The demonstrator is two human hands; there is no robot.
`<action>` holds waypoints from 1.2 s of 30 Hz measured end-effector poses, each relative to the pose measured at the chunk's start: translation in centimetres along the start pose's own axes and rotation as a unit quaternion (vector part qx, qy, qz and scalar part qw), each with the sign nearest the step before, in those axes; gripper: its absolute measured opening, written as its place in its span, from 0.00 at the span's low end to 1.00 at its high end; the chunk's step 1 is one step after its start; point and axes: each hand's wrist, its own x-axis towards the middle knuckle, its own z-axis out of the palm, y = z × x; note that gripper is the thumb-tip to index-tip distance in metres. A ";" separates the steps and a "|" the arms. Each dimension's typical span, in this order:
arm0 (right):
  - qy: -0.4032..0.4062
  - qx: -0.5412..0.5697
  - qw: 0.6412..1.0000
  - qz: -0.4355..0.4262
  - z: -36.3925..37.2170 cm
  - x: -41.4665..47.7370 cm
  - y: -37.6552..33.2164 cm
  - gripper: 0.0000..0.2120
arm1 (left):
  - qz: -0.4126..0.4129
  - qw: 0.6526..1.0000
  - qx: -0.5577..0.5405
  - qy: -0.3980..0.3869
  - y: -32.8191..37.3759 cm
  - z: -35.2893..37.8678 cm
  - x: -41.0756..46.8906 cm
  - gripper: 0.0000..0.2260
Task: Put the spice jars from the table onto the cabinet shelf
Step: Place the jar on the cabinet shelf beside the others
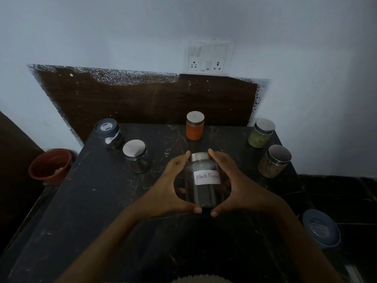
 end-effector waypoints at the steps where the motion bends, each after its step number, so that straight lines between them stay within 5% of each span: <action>1: -0.004 0.003 1.000 -0.001 -0.2 -0.1 -0.1 0.58 | 0.001 1.000 -0.007 0.002 0.0 -0.1 -0.1 0.51; 24: 0.017 0.015 1.000 -0.019 -3.0 1.7 -1.7 0.61 | 0.040 0.999 0.021 0.000 1.7 -2.4 1.3 0.51; 36: 0.132 -0.085 0.976 -0.154 -12.8 5.9 -11.5 0.61 | 0.177 0.945 0.252 0.111 13.6 -11.0 6.2 0.53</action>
